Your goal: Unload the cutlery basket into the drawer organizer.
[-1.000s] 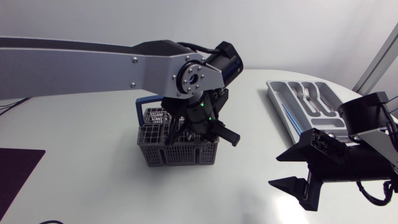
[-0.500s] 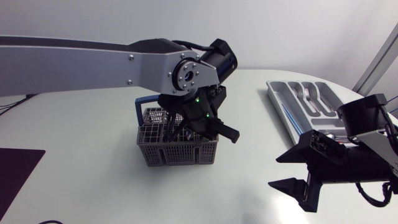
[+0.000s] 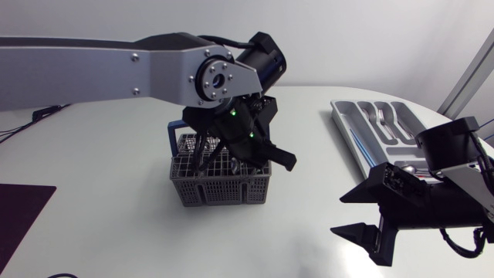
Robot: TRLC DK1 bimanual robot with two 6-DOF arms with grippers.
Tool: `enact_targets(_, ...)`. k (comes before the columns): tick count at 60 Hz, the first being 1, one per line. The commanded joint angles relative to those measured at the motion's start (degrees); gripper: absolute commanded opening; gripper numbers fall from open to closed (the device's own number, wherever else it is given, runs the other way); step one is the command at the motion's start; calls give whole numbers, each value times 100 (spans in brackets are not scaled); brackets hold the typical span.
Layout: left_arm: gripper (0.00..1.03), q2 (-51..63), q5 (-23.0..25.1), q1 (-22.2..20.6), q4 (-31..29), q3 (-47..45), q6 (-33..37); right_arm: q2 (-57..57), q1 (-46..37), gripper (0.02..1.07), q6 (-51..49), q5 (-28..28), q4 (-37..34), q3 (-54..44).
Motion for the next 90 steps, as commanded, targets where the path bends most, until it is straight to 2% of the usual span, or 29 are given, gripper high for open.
enact_targets(1,6,-228,84,60,-65,-157,-17,-50,59,92,130,40,15,-125)
enact_targets(44,6,-1063,198,-19,-241,-192,-140,-392,349,92,332,110,-126,-2)
enact_targets(77,6,-1626,207,-467,-390,-289,-263,-955,754,92,578,110,-152,209)
enact_targets(90,6,-1635,409,-748,-513,-342,-246,-964,1070,91,710,-180,-144,385)
